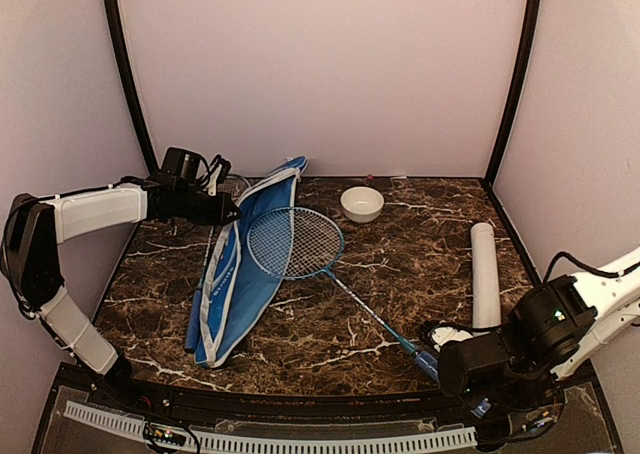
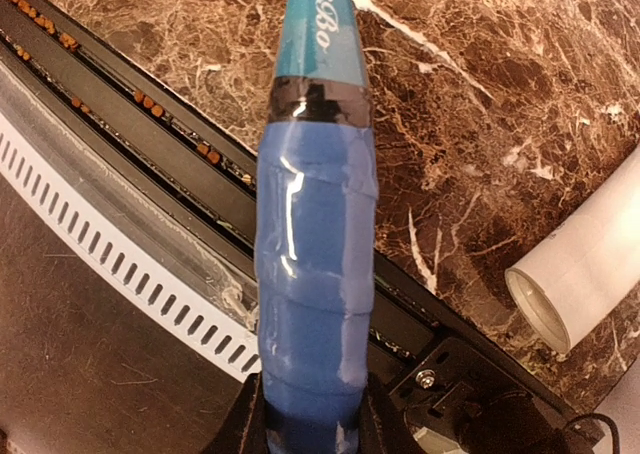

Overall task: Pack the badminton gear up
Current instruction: Place the racket in the racket bag.

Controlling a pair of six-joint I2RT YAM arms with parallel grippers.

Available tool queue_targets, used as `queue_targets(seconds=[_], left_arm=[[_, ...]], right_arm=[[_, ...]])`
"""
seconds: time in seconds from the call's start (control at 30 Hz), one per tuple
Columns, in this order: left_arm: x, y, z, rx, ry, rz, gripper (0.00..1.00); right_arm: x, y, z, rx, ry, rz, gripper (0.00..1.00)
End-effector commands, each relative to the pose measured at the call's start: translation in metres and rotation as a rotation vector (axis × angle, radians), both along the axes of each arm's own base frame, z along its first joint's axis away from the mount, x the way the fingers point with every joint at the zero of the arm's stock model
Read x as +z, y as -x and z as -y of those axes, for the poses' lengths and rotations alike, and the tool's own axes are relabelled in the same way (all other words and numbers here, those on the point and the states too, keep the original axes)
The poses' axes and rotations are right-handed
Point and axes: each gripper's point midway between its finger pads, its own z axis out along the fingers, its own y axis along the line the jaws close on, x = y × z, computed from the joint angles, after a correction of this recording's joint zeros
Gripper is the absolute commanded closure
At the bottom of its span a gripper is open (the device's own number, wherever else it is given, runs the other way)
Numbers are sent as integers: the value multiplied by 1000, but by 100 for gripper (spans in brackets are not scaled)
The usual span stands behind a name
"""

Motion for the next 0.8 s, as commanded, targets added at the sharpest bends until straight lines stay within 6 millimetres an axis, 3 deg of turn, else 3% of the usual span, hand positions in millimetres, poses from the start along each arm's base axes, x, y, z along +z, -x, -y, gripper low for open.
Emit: queue_targets(seconds=[0.0, 0.4, 0.77], left_arm=[[19, 1, -3, 2, 19, 56, 100], [19, 7, 11, -70, 82, 44, 100], [22, 21, 34, -151, 104, 54, 100]], right_arm=[[11, -1, 2, 21, -16, 16, 100], [22, -23, -26, 24, 3, 187, 100], [25, -44, -57, 30, -28, 208, 100]])
